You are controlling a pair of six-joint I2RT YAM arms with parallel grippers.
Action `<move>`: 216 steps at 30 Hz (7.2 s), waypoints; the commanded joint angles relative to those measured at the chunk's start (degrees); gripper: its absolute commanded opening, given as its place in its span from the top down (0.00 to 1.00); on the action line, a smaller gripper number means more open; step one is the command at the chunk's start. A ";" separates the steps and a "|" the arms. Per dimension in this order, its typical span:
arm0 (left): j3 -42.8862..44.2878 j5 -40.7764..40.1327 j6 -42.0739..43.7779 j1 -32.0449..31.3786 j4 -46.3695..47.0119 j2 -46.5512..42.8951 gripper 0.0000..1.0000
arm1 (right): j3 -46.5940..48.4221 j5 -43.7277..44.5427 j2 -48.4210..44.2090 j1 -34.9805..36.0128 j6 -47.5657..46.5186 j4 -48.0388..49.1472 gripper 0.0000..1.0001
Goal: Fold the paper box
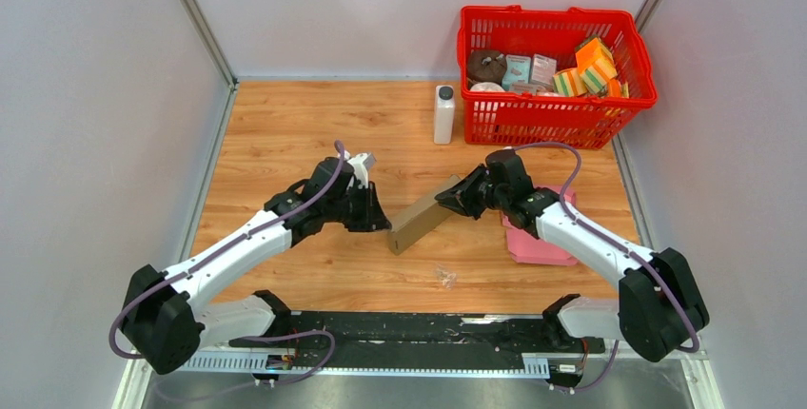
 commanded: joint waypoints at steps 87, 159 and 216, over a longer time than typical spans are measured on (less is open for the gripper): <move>4.38 1.92 7.07 -3.43 -2.40 -9.03 0.48 | 9.78 21.98 11.35 -12.55 -53.37 -16.00 0.29; 2.27 30.13 7.87 17.05 17.73 7.41 1.00 | 26.03 -26.71 16.09 -3.94 -82.64 -7.64 0.09; 29.70 25.92 18.33 12.48 -1.00 12.69 0.86 | 31.75 -25.58 11.71 4.68 -75.34 -11.59 1.00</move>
